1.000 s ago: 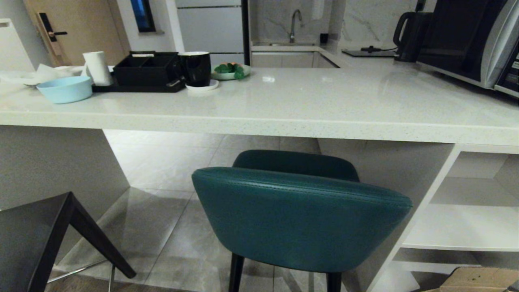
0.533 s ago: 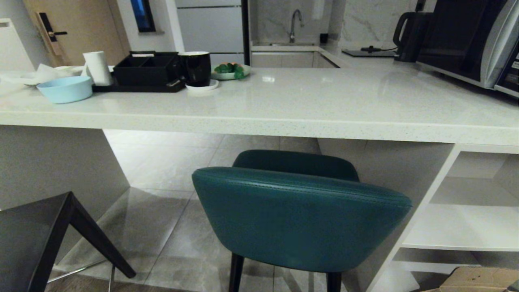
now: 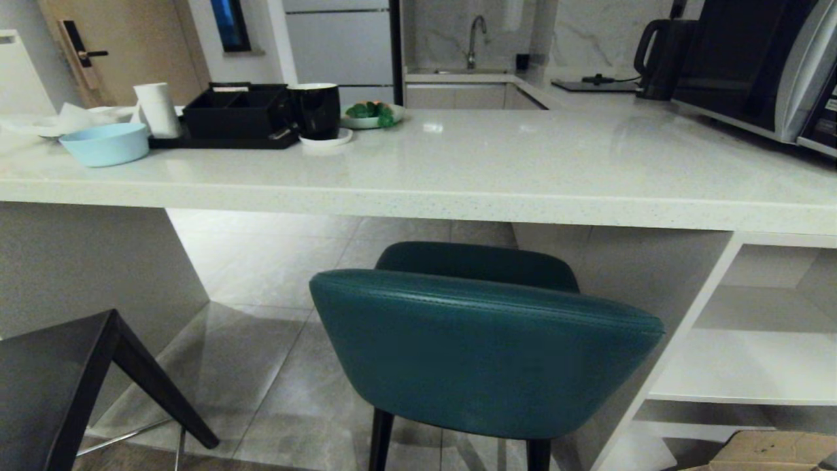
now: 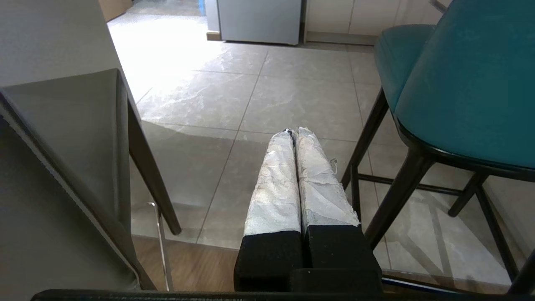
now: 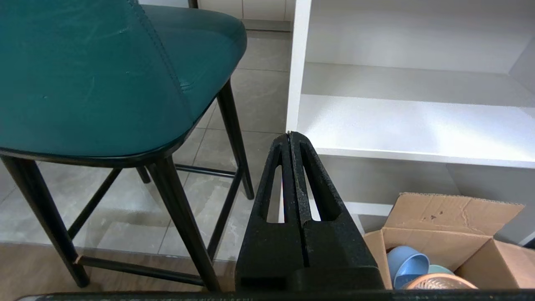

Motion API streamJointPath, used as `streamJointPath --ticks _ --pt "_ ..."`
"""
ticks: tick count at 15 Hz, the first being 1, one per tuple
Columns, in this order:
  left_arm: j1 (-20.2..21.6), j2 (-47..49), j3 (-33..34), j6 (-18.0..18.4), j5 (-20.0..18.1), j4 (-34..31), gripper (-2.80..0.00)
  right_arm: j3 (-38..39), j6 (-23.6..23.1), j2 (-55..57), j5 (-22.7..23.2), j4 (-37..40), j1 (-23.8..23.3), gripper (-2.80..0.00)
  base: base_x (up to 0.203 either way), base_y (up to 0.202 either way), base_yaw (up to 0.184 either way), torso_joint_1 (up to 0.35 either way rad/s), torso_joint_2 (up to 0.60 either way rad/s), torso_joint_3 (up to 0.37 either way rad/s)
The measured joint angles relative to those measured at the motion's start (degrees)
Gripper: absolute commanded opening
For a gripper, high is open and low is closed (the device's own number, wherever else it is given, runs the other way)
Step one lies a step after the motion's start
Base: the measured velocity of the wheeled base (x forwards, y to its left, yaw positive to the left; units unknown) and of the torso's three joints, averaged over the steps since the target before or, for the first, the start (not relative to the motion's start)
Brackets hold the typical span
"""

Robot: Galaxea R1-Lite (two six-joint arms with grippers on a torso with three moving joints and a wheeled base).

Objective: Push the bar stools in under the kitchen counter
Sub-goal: Pull the blue chair out from under the dining table

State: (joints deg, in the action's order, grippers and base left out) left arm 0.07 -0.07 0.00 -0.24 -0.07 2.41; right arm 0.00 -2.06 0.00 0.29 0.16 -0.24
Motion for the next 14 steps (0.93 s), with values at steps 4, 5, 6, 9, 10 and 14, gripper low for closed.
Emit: streamJointPath --ticks 4,5,6,9,10,14 --pt "0.0 0.0 0.0 -0.2 0.0 0.1 -2.8 0.0 1.7 0.0 -0.3 0.0 0.0 -2.8 0.0 0.0 0.0 0.0 0.0 0.0" --pt "-0.1 0.0 0.0 -0.2 0.1 0.1 -2.8 0.0 1.7 0.0 -0.3 0.0 0.0 -2.8 0.0 0.0 0.0 0.0 0.0 0.0" --pt "-0.1 0.0 0.0 -0.3 0.1 0.1 -2.8 0.0 1.8 0.0 -0.3 0.0 0.0 -2.8 0.0 0.0 0.0 0.0 0.0 0.0" --pt "-0.1 0.0 0.0 -0.3 0.1 0.1 -2.8 0.0 1.8 0.0 -0.2 -0.1 0.0 -2.8 0.001 0.002 -0.066 0.001 0.0 0.002" --pt "-0.1 0.0 0.0 -0.2 0.0 0.1 -2.8 0.0 1.8 0.0 -0.3 0.0 0.0 -2.8 0.005 0.007 -0.13 0.002 0.0 0.001" --pt "-0.1 0.0 0.0 -0.3 0.0 0.1 -2.8 0.0 1.8 0.0 -0.2 -0.1 0.0 -2.8 0.0 0.003 -0.085 0.002 0.0 0.002"
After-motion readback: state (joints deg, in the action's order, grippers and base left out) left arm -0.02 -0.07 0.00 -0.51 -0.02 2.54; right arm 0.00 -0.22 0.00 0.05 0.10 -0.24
